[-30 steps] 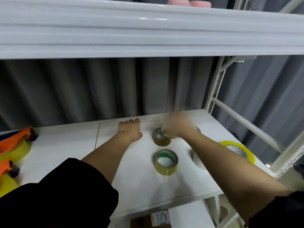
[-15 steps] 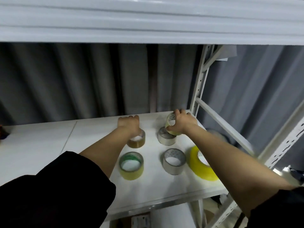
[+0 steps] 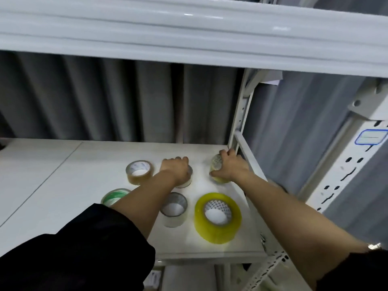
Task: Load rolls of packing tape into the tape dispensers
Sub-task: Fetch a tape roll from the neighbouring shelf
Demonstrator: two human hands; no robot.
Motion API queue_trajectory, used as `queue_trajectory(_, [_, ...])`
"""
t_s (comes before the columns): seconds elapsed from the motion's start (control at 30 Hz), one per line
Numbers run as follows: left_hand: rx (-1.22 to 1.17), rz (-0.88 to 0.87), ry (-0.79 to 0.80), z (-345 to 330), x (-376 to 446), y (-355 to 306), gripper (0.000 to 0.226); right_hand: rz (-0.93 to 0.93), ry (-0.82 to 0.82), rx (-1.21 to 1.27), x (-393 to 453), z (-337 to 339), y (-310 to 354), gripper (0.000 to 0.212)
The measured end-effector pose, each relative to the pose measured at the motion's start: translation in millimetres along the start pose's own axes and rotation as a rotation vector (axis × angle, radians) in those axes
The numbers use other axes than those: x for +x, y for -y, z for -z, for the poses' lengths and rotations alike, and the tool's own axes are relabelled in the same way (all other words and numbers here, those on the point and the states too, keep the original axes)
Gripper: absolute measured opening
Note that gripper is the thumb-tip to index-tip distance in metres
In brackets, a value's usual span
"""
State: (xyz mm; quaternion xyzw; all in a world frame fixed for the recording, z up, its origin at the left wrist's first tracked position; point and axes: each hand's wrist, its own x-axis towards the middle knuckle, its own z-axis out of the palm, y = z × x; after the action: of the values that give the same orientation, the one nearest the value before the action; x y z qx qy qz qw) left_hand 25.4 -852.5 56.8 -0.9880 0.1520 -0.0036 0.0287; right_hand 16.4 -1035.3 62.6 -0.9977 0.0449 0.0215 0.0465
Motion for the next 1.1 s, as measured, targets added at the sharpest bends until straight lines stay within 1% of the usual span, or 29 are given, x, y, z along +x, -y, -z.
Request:
queue_trajectory(0.13, [0.005,-0.096,0.012,-9.2,2.9,-19.3,0.038,-0.002,0.014,0.032,4.9,-8.2,-9.2,0.090])
queue_trajectory(0.27, [0.009,-0.092,-0.001,-17.8,6.8,-23.4,0.040,0.003,0.049,0.061,9.3,-25.2,-8.3,0.093])
queue_trajectory(0.4, [-0.006,-0.088,0.005,-21.7,9.8,-23.0,0.041,-0.012,0.052,0.079,18.3,-34.5,-4.6,0.086])
queue_trajectory(0.53, [-0.028,-0.096,-0.007,-24.0,15.9,-22.4,0.038,0.010,0.062,0.085,29.3,-44.6,2.8,0.084])
queue_trajectory(0.8, [-0.013,-0.132,0.042,-29.7,20.8,-24.6,0.037,0.012,0.061,0.108,38.3,-59.4,1.6,0.082])
queue_trajectory(0.97, [-0.002,-0.174,0.030,-25.1,15.2,-36.9,0.038,0.027,0.081,0.097,32.1,-59.5,-1.8,0.093])
queue_trajectory(1.0, [-0.010,-0.190,0.034,-24.6,12.9,-39.9,0.039,0.026,0.074,0.106,30.3,-58.8,-2.4,0.091])
queue_trajectory(1.1, [-0.036,-0.232,0.061,-26.8,5.9,-48.3,0.045,0.040,-0.003,0.091,20.5,-53.0,-8.1,0.075])
